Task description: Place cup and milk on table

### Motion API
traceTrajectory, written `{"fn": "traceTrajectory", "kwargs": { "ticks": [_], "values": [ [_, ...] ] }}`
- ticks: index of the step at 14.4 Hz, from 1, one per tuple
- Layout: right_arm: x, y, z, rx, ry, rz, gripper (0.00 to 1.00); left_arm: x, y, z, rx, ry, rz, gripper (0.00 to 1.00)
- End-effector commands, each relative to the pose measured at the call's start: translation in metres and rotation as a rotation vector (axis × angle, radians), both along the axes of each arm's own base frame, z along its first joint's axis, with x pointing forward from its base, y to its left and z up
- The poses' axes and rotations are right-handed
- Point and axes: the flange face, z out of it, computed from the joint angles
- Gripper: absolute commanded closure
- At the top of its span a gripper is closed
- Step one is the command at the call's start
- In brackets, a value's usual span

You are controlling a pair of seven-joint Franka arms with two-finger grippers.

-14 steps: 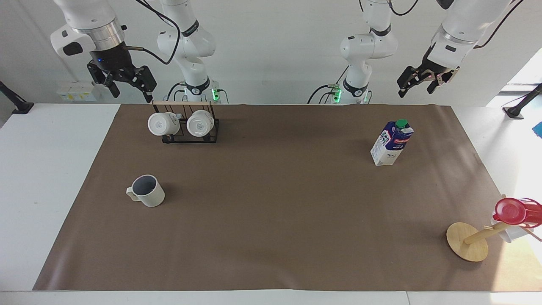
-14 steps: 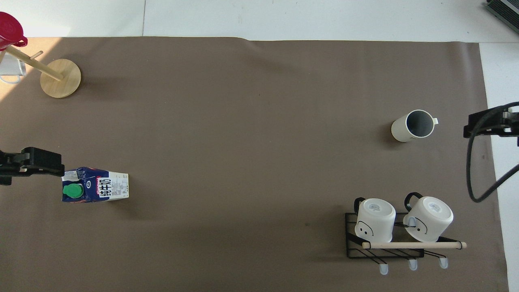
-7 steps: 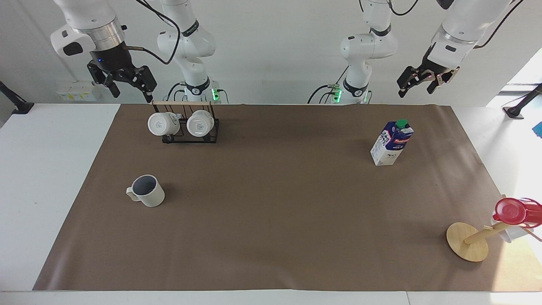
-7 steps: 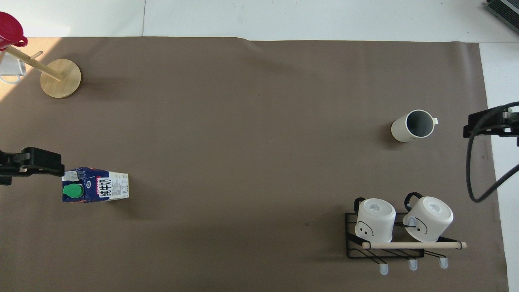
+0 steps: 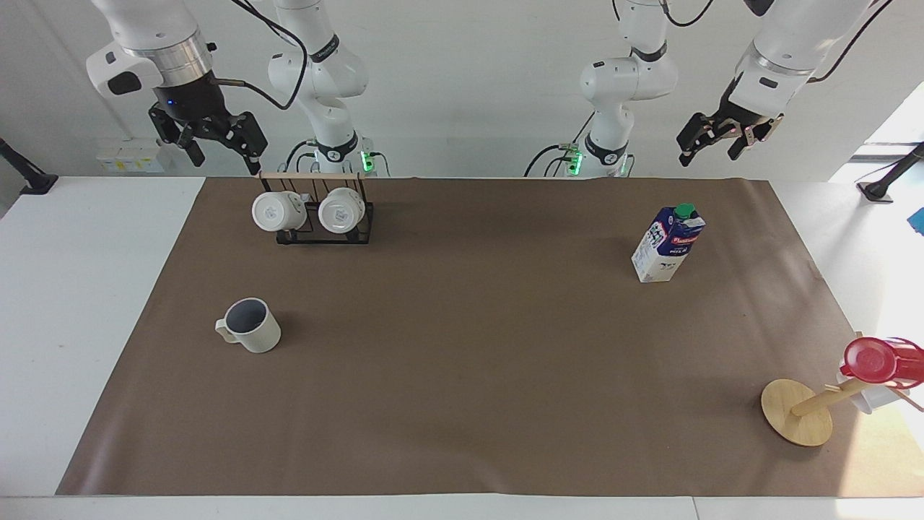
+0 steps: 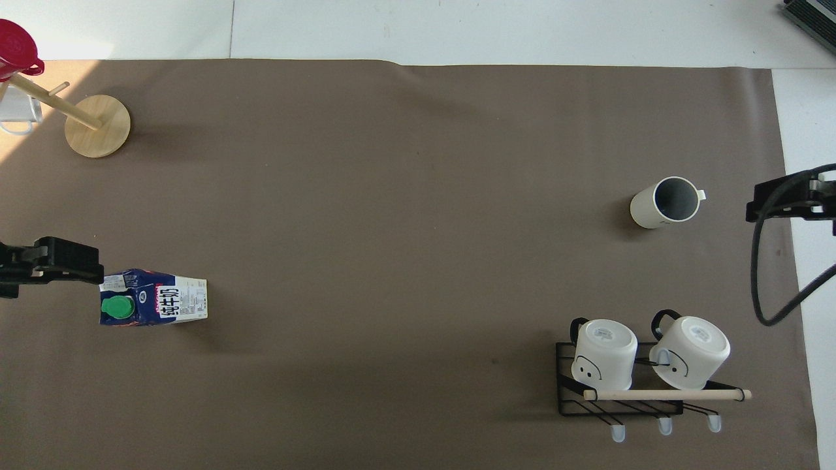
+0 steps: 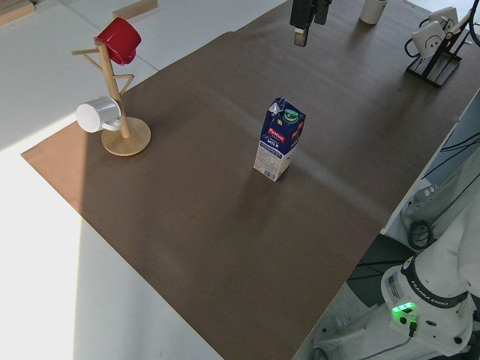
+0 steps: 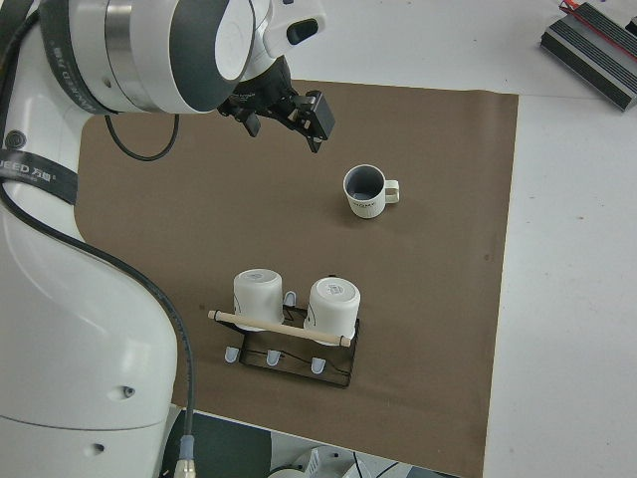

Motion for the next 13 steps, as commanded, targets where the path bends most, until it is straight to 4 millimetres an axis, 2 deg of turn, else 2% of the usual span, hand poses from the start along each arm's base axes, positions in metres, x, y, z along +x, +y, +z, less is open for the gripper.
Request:
{"fn": "traceTrajectory", "kwargs": {
  "ticks": [1,13],
  "values": [
    [0.0006,-0.0027,0.0035,0.021,-0.005,0.010,0.00,-0.0046,0.0015,-0.0001,0.002,-0.002,-0.009,0.00],
    [-0.0035,-0.0050,0.0075,0.021,-0.008,0.009,0.00,-0.0051,0.0014,0.0007,0.002,-0.003,-0.009,0.00]
  ]
}}
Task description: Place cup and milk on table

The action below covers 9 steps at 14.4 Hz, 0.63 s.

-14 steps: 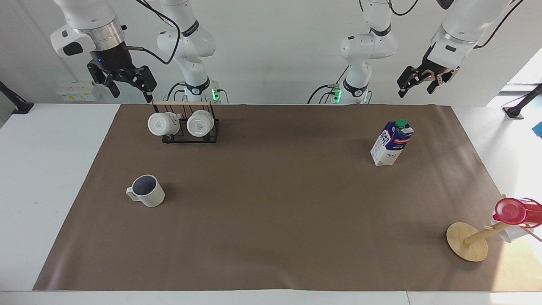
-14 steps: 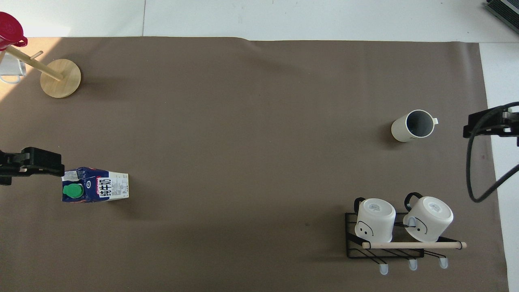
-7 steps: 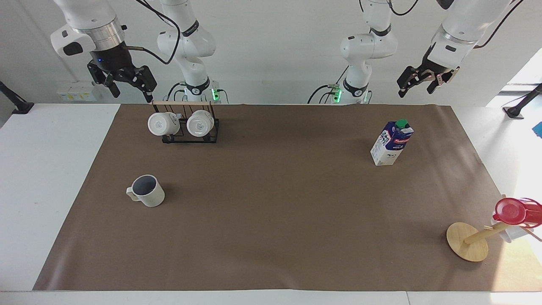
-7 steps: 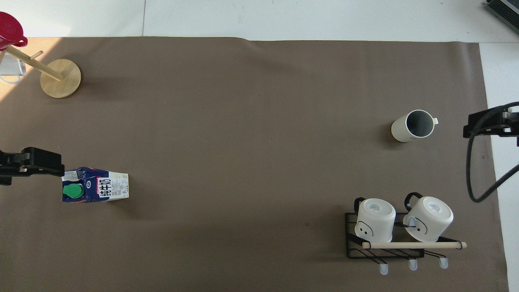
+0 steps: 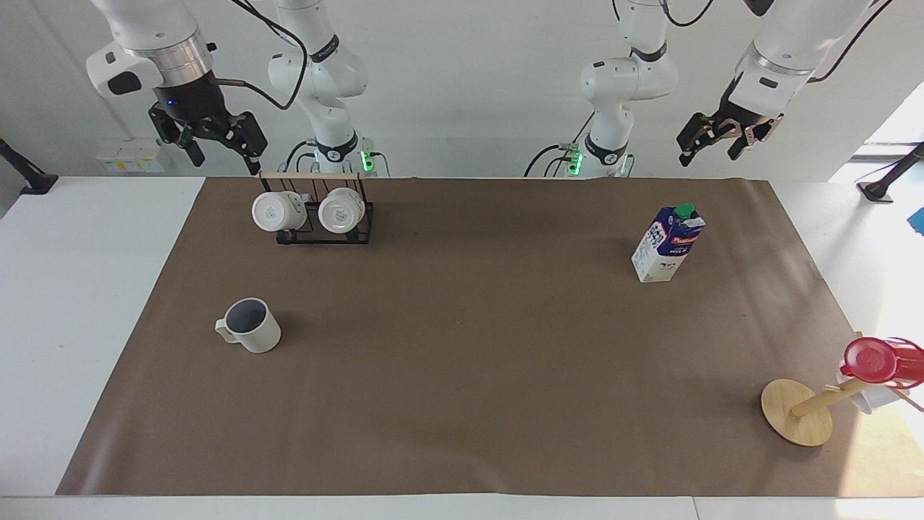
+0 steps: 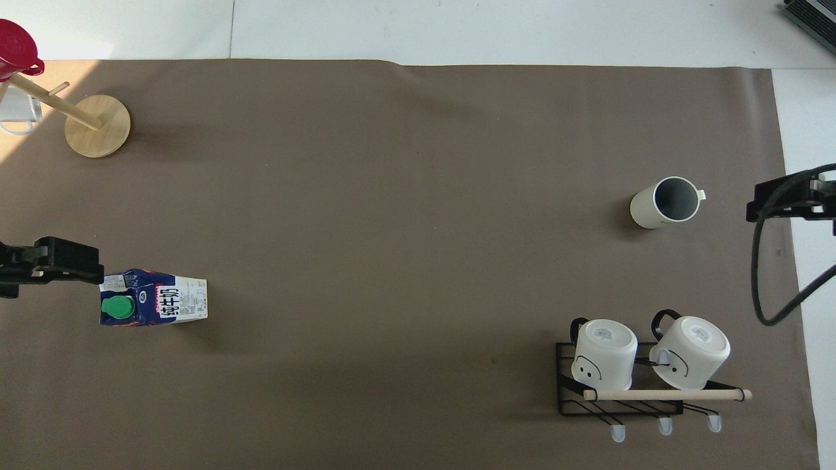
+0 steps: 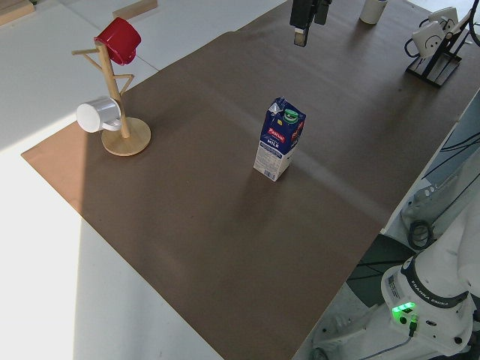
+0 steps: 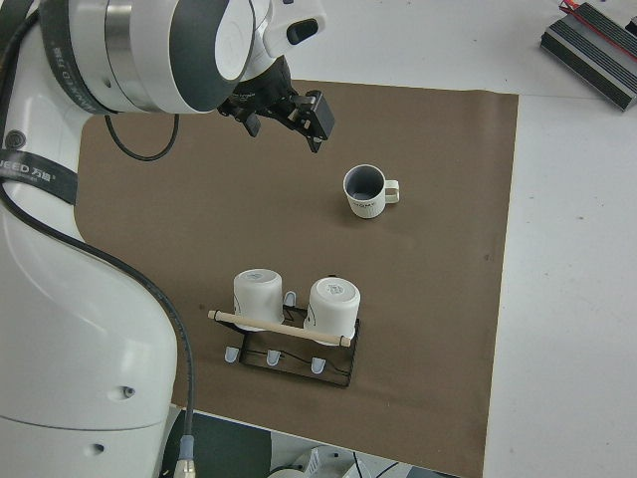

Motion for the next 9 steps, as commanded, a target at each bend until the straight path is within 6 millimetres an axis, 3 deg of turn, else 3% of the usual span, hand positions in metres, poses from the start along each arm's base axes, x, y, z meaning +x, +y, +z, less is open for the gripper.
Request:
{"fn": "traceTrajectory", "kwargs": {
  "ticks": [1,9],
  "values": [
    [-0.0032,-0.0051,0.0064,0.020,-0.009,0.009,0.00,-0.0051,0.0014,0.0007,0.002,-0.003,-0.009,0.00],
    [0.0042,-0.0139,0.0013,0.006,-0.021,0.001,0.00,-0.0051,0.0014,0.0007,0.002,-0.003,-0.009,0.00]
  ]
}}
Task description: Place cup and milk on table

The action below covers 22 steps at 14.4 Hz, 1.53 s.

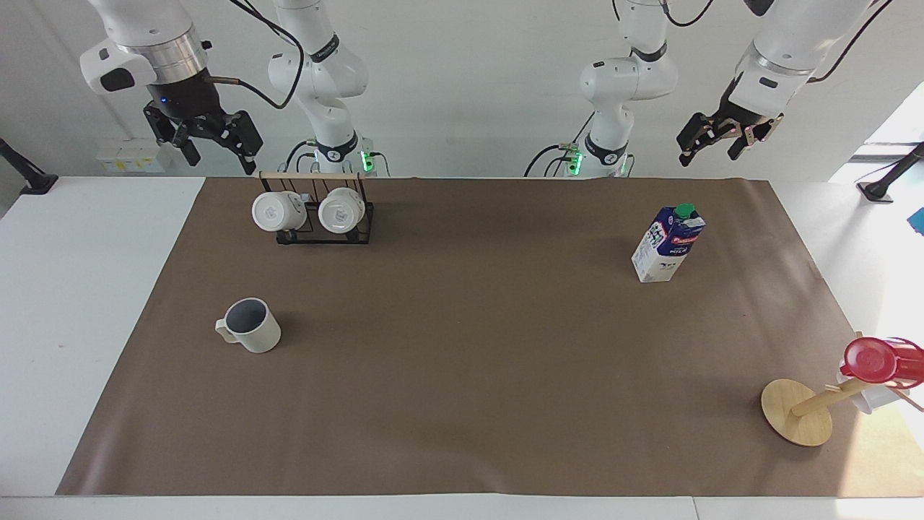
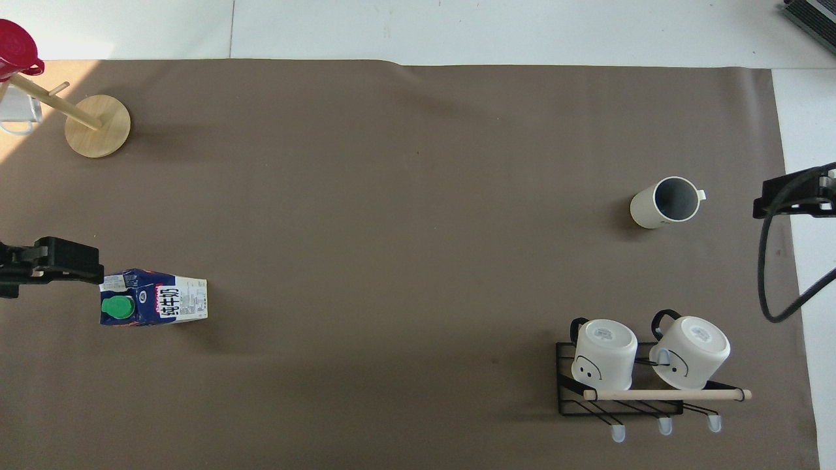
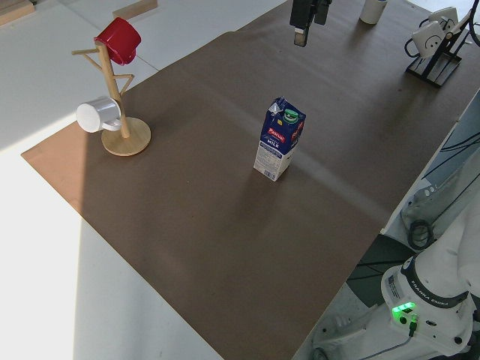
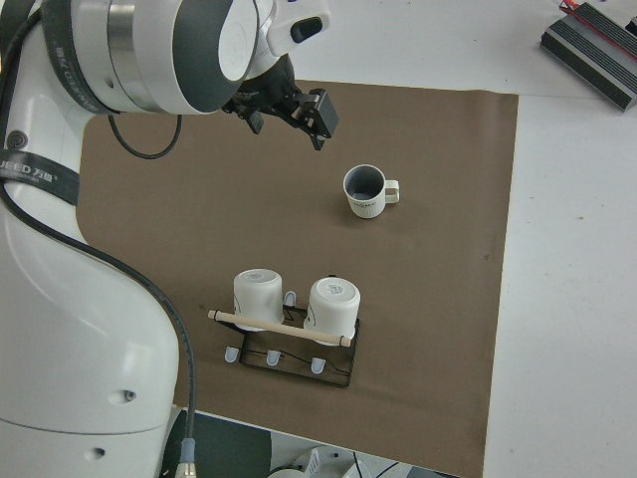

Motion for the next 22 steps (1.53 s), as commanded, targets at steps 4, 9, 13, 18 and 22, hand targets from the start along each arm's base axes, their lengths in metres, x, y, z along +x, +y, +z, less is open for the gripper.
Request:
{"fn": "traceTrajectory", "kwargs": {
  "ticks": [4,9,13,18,22],
  "values": [
    [0.004,-0.011,0.002,0.005,-0.014,0.014,0.00,-0.005,0.001,0.000,0.002,-0.002,-0.009,0.00],
    [0.013,-0.012,-0.004,0.005,-0.012,0.029,0.00,-0.005,0.001,0.001,0.000,-0.003,-0.009,0.00],
    [0.042,-0.017,-0.008,0.003,-0.034,0.045,0.00,-0.005,0.001,0.000,0.002,-0.002,-0.009,0.00],
    [0.077,-0.023,-0.037,0.004,-0.054,0.087,0.00,-0.005,0.001,0.000,0.002,-0.002,-0.009,0.00],
    [0.100,-0.023,-0.077,0.009,-0.075,0.095,0.00,-0.005,0.001,0.000,0.002,-0.002,-0.009,0.00]
  ]
}}
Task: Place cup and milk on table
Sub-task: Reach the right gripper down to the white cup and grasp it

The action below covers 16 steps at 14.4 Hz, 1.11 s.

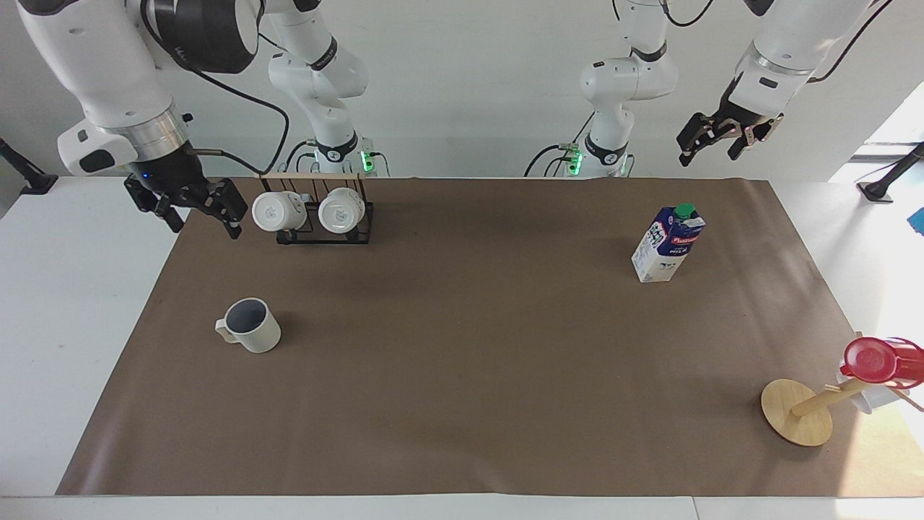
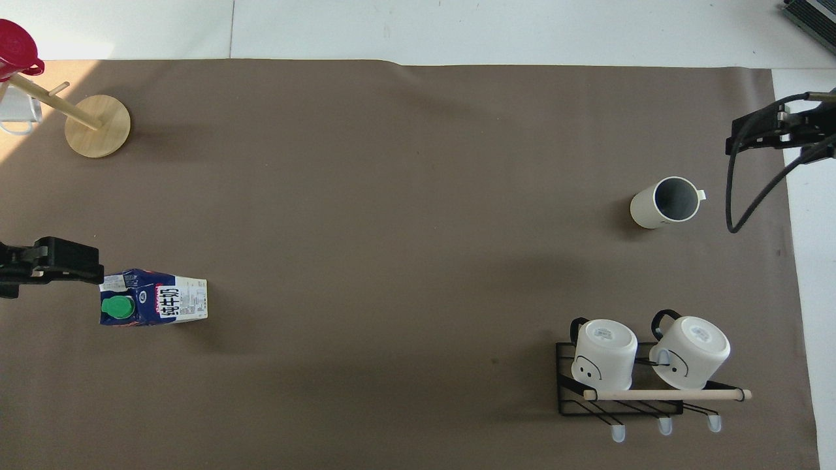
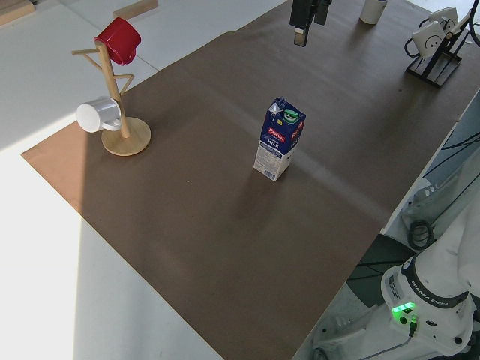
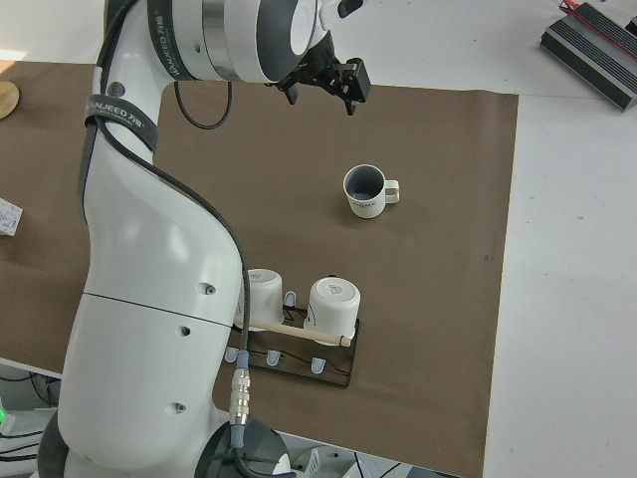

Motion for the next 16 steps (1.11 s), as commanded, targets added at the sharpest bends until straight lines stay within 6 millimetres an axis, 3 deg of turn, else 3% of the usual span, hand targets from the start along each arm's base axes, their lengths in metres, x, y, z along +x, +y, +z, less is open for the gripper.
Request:
{"fn": "traceTrajectory", "kwargs": {
  "ticks": [1,4,7,11,16],
  "values": [
    [0.012,-0.005,-0.035,0.002,-0.012,0.029,0.00,-0.005,0.002,0.000,0.002,-0.002,-0.007,0.00],
    [0.015,-0.004,-0.071,0.005,0.001,0.029,0.00,-0.002,0.009,0.000,-0.001,-0.015,0.008,0.00],
    [0.016,-0.005,-0.121,0.005,-0.002,0.034,0.00,0.000,0.016,0.000,-0.001,-0.034,-0.014,0.00],
    [0.006,-0.002,-0.163,0.008,0.051,0.037,0.00,0.001,0.026,-0.006,-0.015,-0.055,-0.212,0.00],
    [-0.008,-0.001,-0.212,0.008,0.051,0.042,0.00,-0.008,0.025,-0.011,-0.010,-0.071,-0.238,0.00]
  ]
}}
